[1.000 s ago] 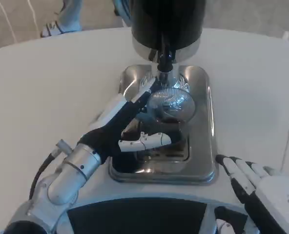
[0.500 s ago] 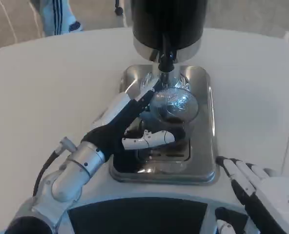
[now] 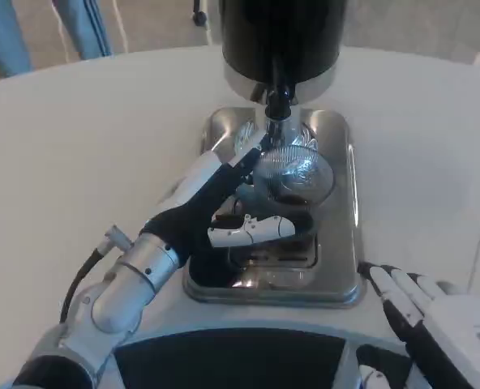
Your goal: Grasp the cup under the faucet to collect the drink, then remove the cup.
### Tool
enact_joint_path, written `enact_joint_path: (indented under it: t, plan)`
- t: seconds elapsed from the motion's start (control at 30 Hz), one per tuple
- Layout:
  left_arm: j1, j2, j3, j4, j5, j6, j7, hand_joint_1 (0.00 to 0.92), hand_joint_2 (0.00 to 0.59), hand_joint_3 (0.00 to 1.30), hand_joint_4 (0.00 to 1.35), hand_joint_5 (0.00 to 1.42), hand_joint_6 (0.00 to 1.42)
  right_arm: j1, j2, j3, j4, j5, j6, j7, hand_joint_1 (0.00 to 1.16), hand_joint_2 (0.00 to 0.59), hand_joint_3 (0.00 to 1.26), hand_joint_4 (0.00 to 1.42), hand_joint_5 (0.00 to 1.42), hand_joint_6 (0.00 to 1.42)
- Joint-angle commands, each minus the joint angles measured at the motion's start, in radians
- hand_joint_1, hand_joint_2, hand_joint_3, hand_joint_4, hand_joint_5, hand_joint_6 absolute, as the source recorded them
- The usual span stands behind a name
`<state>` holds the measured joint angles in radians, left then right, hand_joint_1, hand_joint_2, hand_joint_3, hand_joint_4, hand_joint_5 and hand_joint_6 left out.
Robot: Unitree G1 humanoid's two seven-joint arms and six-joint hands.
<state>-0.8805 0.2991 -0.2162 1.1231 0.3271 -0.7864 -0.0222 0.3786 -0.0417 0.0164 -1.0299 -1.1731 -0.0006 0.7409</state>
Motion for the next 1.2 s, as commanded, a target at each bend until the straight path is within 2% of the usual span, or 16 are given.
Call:
enact_joint_path:
  t: [0.03,0.3,0.43,0.63,0.73,0.97,1.2]
  plan:
    - [0.001,-0.016,-0.02,0.025,0.027,0.003,0.001,0.406,0.073,0.0,0.05,0.42,0.65,-0.009,0.012,0.006,-0.017,-0.017,-0.001,0.023,0.17,0.586,0.0,0.0,0.0,0.0]
    - [0.0,-0.026,-0.019,0.042,0.024,0.009,0.018,0.413,0.082,0.0,0.11,0.51,0.89,-0.013,0.035,0.013,-0.017,-0.042,-0.007,0.036,0.17,0.586,0.0,0.0,0.0,0.0]
    - [0.003,-0.028,-0.016,0.047,0.023,0.006,0.03,0.409,0.085,0.0,0.16,0.56,0.96,-0.015,0.038,0.017,-0.017,-0.052,-0.003,0.042,0.16,0.586,0.0,0.0,0.0,0.0]
    - [0.011,-0.027,-0.01,0.049,0.024,0.0,0.066,0.417,0.095,0.06,0.27,0.65,1.08,-0.024,0.038,0.028,-0.017,-0.067,0.004,0.054,0.16,0.586,0.0,0.0,0.0,0.0]
    - [0.021,-0.026,-0.001,0.05,0.022,-0.003,0.098,0.417,0.101,0.14,0.34,0.71,1.13,-0.028,0.039,0.035,-0.017,-0.077,0.005,0.059,0.16,0.586,0.01,0.0,0.0,0.0]
    - [0.033,-0.022,0.013,0.051,0.016,-0.001,0.147,0.43,0.106,0.41,0.53,0.85,1.24,-0.054,0.037,0.049,-0.007,-0.094,0.011,0.077,0.15,0.586,0.01,0.0,0.0,0.0]
    - [0.054,-0.023,0.042,0.05,0.0,-0.006,0.179,0.463,0.077,0.6,0.69,0.99,1.34,-0.078,0.028,0.051,0.009,-0.097,0.017,0.087,0.15,0.586,0.02,0.0,0.0,0.0]
